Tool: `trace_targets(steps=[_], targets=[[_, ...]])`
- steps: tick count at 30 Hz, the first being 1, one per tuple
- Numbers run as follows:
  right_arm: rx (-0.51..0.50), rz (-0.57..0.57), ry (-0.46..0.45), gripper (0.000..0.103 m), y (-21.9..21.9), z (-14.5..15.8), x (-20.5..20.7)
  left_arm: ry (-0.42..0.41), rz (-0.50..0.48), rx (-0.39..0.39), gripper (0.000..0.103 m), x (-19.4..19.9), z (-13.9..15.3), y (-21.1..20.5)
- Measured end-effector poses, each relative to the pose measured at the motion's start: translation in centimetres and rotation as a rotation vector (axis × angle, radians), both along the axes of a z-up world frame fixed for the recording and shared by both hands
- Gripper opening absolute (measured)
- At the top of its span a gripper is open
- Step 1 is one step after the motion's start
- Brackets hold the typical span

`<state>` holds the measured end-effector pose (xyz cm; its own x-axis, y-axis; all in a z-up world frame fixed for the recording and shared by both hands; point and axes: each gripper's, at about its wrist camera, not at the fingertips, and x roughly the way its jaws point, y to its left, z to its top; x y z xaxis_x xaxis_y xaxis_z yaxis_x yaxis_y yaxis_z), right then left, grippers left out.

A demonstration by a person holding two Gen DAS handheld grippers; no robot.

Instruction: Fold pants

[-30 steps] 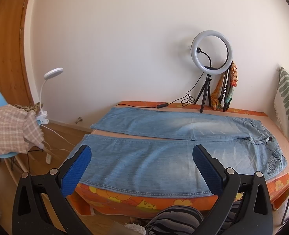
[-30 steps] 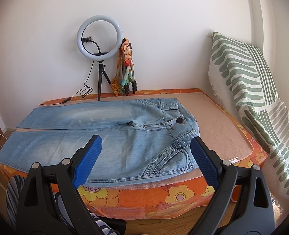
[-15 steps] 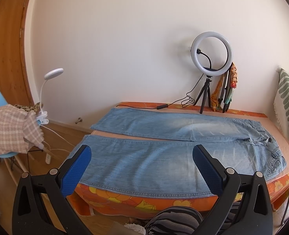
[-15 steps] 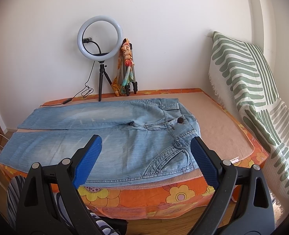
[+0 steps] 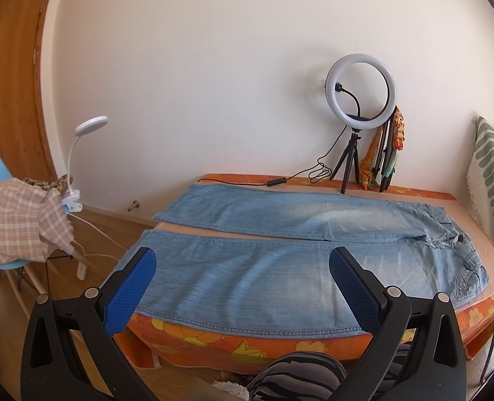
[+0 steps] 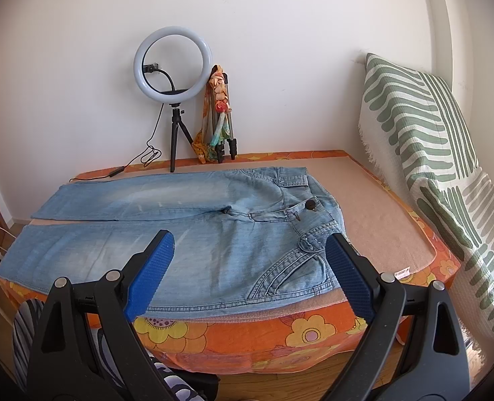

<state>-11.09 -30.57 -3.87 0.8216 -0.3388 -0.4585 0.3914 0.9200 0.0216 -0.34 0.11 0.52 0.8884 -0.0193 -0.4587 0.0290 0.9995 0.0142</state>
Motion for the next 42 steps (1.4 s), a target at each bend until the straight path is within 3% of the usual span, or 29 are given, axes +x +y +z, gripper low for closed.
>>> trace_targets(steps=[42], targets=[[0.015,0.01,0.0,0.094,0.7,-0.5,0.8,0.01,-0.008,0.022,0.103,0.4,-0.4,0.1]])
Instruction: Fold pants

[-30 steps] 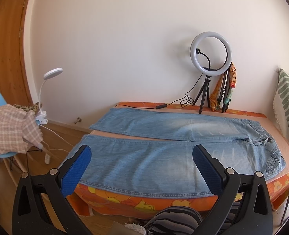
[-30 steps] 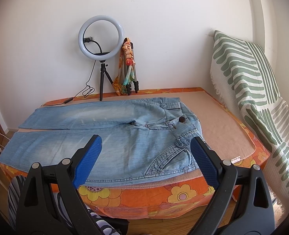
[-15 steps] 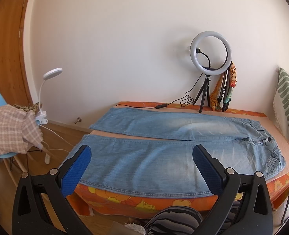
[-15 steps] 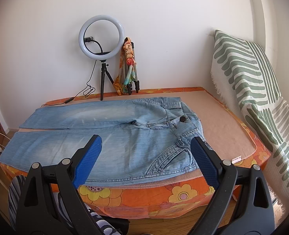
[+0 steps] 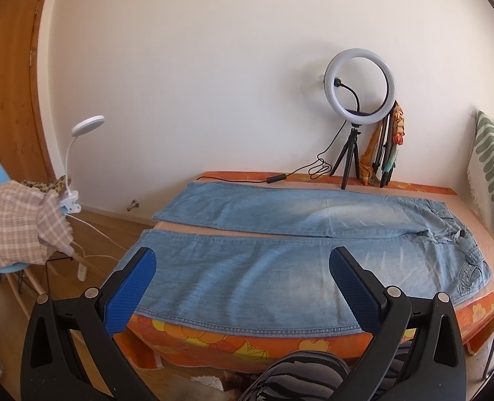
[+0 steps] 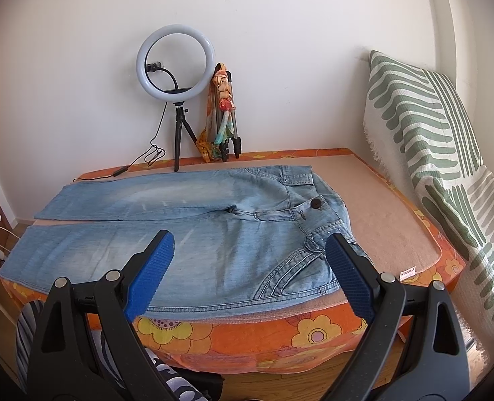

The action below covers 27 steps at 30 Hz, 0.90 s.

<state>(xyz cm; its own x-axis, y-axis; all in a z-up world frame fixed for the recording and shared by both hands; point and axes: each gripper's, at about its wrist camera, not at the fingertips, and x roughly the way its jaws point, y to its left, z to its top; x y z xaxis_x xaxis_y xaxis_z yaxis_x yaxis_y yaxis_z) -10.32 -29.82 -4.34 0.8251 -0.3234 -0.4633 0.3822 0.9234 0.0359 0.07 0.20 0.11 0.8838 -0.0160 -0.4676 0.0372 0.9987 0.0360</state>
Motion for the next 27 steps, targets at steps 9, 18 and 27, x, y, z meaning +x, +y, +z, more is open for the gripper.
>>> trace_targets(steps=[9,18,27], targets=[[0.006,0.063,0.001,0.094,-0.5,1.5,2.3,0.04,-0.052,0.001,0.103,2.0,-0.7,1.8],[0.035,0.137,-0.016,0.094,-2.5,4.8,6.4,0.046,-0.043,0.008,0.103,5.1,-0.5,4.2],[0.017,0.225,-0.029,0.094,-1.9,7.7,11.9,0.08,-0.03,0.018,0.103,10.0,-0.3,6.8]])
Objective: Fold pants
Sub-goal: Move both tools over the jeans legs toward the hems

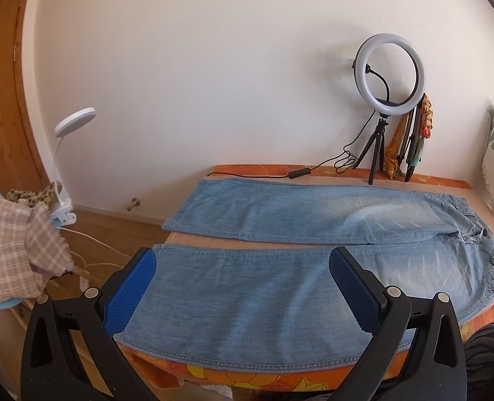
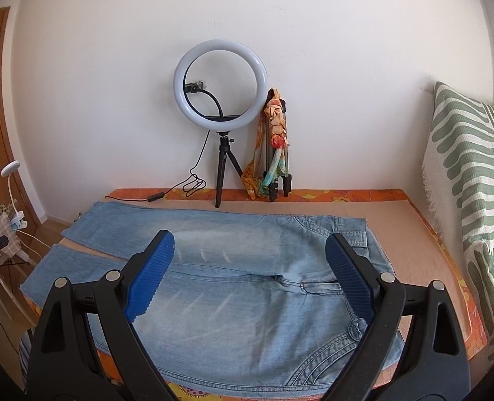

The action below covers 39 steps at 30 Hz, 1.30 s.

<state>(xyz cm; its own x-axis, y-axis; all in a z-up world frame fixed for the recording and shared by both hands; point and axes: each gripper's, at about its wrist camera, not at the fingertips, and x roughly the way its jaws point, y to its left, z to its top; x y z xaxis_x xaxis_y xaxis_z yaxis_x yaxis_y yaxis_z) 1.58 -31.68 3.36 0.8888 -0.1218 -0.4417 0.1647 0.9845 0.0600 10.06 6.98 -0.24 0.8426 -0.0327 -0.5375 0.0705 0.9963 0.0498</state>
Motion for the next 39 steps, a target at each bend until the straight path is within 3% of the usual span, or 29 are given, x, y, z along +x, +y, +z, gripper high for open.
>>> trace_targets(steps=[6,9,12,19,27,35,39], targets=[[-0.024,0.143,-0.004,0.094,1.7,1.2,5.4,0.025,-0.013,0.021,0.103,4.4,0.7,2.0],[-0.052,0.205,0.026,0.094,3.1,0.9,8.8,0.038,-0.046,-0.011,0.103,6.9,0.7,3.0],[-0.048,0.271,0.074,0.094,4.2,0.1,12.5,0.078,-0.061,-0.031,0.103,9.7,0.4,3.5],[-0.026,0.355,0.167,0.094,5.3,-3.0,21.5,0.135,-0.076,0.029,0.103,15.5,-1.2,2.8],[-0.114,0.476,0.292,0.094,7.0,-8.9,32.2,0.236,-0.09,0.003,0.101,22.2,-4.7,1.9],[-0.113,0.552,0.427,0.076,8.1,-15.9,41.1,0.35,-0.115,-0.044,0.098,28.1,-10.1,0.0],[-0.145,0.605,0.475,0.075,8.8,-18.4,43.7,0.384,-0.129,-0.063,0.098,30.1,-12.2,-1.1]])
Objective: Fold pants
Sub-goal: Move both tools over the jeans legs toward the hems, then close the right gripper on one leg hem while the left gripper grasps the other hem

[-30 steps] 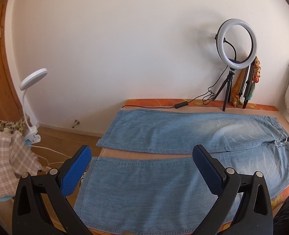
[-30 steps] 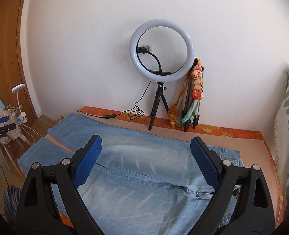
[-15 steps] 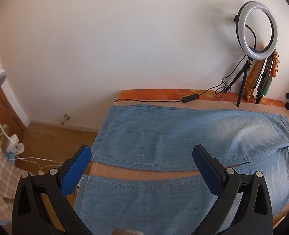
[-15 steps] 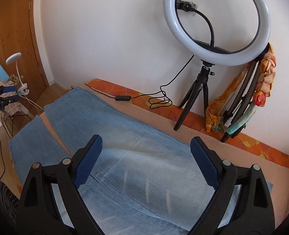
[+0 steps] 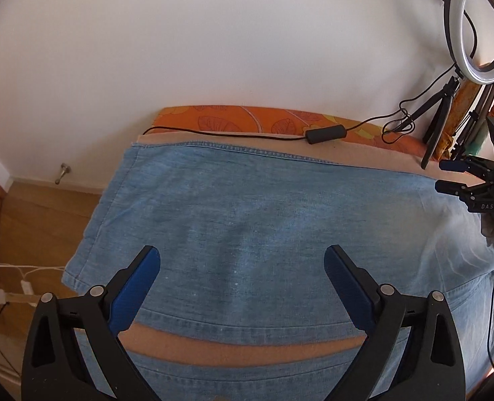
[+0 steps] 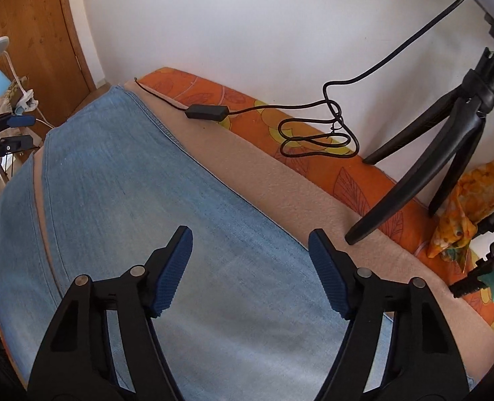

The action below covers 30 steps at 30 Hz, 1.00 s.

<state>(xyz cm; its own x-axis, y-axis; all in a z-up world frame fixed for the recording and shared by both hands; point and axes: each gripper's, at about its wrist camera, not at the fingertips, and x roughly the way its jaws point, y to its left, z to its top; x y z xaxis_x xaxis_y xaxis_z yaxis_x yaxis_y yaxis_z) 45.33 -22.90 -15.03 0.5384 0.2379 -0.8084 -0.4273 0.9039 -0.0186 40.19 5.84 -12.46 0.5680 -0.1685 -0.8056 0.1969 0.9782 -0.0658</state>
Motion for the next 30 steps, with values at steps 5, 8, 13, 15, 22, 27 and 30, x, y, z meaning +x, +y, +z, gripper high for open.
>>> trace_targets(steps=[5,8,13,15,22,27,30], targets=[[-0.037,0.043,0.047,0.075,0.8,-2.6,2.6,0.046,-0.012,0.001,0.097,1.7,-2.7,-0.3],[-0.083,0.057,0.059,0.075,1.2,-3.7,3.6,0.068,-0.003,-0.004,0.092,2.4,-3.9,-0.2],[-0.064,0.064,0.104,0.075,0.6,-4.7,4.7,0.091,0.012,-0.017,0.091,3.1,-5.4,0.3],[-0.044,0.056,0.125,0.075,0.5,-4.9,4.9,0.103,0.018,-0.036,0.091,3.2,-5.8,0.6],[-0.018,0.085,0.137,0.015,1.5,-4.3,3.5,0.083,0.035,-0.025,0.092,3.6,-6.2,0.8],[-0.053,0.055,0.051,0.008,2.6,-2.1,1.6,0.095,0.049,-0.065,0.093,4.0,-6.1,1.3],[-0.05,0.06,-0.02,0.007,3.3,0.4,-1.0,0.107,0.087,-0.117,0.093,4.4,-5.1,2.6]])
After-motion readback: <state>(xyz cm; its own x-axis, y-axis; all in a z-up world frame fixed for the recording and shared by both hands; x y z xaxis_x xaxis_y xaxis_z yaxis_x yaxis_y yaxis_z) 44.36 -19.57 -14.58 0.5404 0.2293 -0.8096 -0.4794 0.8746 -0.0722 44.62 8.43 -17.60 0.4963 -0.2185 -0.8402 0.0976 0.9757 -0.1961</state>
